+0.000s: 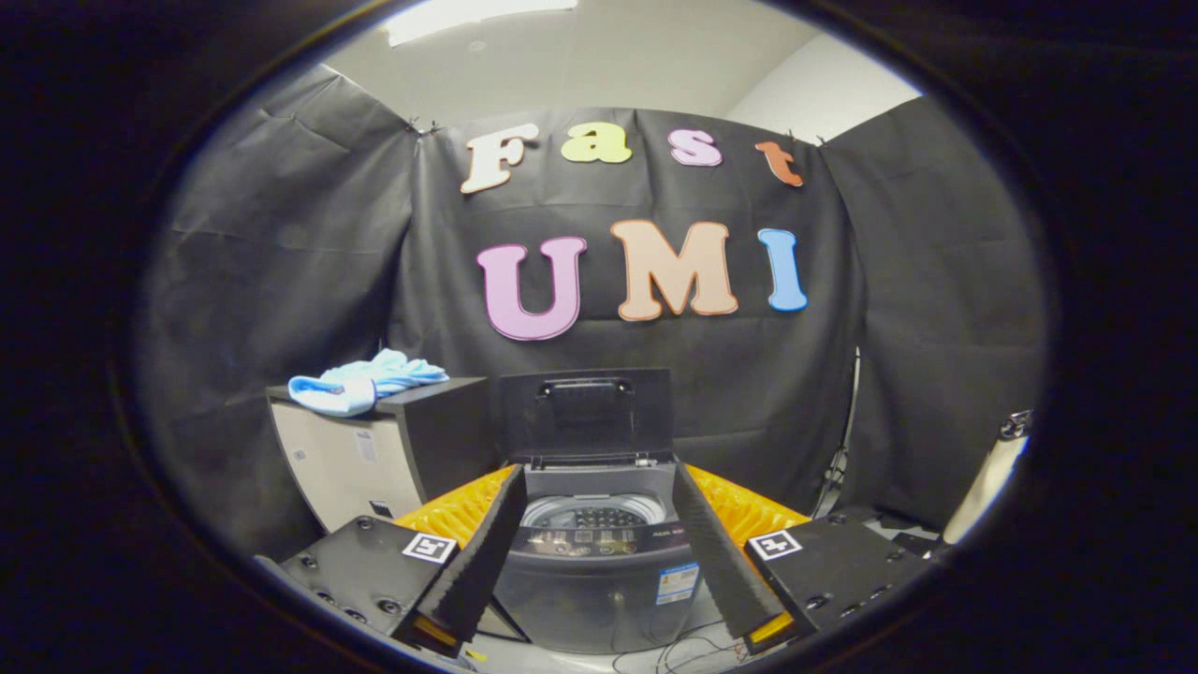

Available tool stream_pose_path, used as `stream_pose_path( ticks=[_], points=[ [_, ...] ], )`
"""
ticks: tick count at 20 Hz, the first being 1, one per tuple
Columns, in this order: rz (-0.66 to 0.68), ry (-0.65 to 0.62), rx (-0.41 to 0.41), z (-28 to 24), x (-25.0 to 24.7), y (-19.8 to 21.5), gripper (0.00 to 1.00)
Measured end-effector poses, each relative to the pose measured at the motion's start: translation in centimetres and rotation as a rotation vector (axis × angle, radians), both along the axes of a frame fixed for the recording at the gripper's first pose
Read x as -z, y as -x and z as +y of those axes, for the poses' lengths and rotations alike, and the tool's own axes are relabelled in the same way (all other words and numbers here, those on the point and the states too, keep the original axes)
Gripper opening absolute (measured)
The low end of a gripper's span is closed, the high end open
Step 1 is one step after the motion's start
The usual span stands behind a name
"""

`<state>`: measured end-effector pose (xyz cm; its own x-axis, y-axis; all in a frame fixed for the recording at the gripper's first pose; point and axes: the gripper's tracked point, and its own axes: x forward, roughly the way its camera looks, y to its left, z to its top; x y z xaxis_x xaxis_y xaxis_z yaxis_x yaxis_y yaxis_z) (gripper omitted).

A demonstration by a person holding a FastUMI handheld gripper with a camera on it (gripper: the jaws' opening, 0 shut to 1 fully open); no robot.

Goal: Put the clothes into the washing machine and then close the washing machine lid.

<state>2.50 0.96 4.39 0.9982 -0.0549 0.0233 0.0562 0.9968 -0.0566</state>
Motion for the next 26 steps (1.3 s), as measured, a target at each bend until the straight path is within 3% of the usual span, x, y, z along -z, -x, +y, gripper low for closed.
stream_pose_path(
  ticks=[10, 15, 18, 26],
  points=[
    [-0.01, 0.036, -0.095, 10.4, -5.6, -4.2, 0.97],
    [0.017, 0.02, -0.23, 18.9, -8.2, -8.2, 0.97],
    [0.065, -0.007, -0.309, 24.2, -8.2, -11.7, 0.97],
    [0.292, -0.084, -0.311, 34.9, -5.4, -23.7, 0.98]
  ],
)
